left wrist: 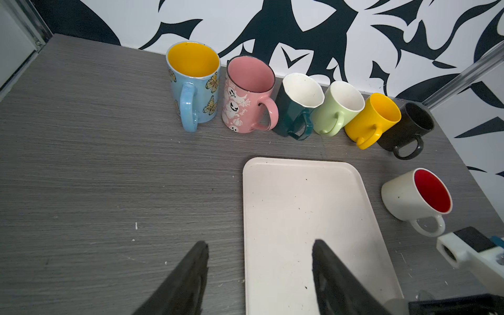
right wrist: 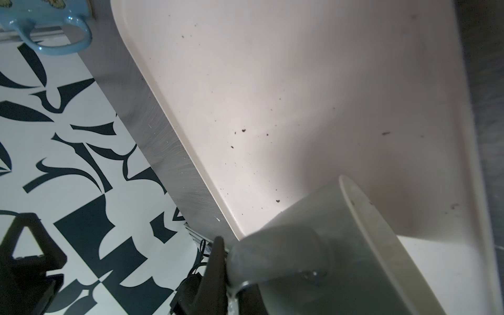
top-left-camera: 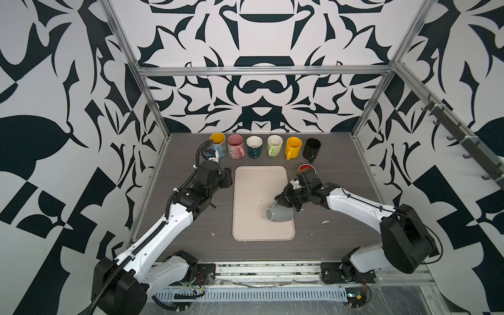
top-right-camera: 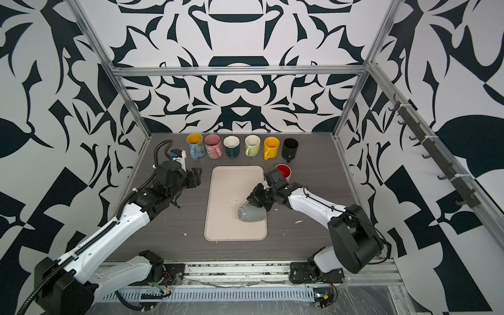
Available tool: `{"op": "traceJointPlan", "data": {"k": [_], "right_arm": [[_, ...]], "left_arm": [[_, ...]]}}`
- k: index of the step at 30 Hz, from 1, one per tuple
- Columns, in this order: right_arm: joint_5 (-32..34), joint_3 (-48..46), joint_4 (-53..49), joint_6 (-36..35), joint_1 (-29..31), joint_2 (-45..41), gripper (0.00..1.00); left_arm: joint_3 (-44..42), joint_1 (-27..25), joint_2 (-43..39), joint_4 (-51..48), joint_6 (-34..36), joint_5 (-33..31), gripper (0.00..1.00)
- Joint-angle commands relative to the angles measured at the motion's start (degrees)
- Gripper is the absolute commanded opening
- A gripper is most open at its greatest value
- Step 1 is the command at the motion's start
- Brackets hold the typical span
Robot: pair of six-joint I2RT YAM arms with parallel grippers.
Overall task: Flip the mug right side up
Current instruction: 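Grasp the grey mug with the right gripper and lift it, then rotate the grey mug upright and hand it to the left gripper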
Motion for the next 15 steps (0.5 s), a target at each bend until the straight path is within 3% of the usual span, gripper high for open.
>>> {"op": "traceJointPlan", "data": {"k": [1, 15], "right_arm": [[2.78, 4.62, 0.31, -6.58, 1.24, -2.45, 0.0], [12.97, 5.74, 0.99, -17.76, 6.54, -4.84, 0.0]], "left_arm": [[2.53, 0.3, 0.68, 0.03, -0.76, 1.1, 0.63], [6.2, 0.31, 3.98, 0.03, -1.12, 4.51, 0.62]]}}
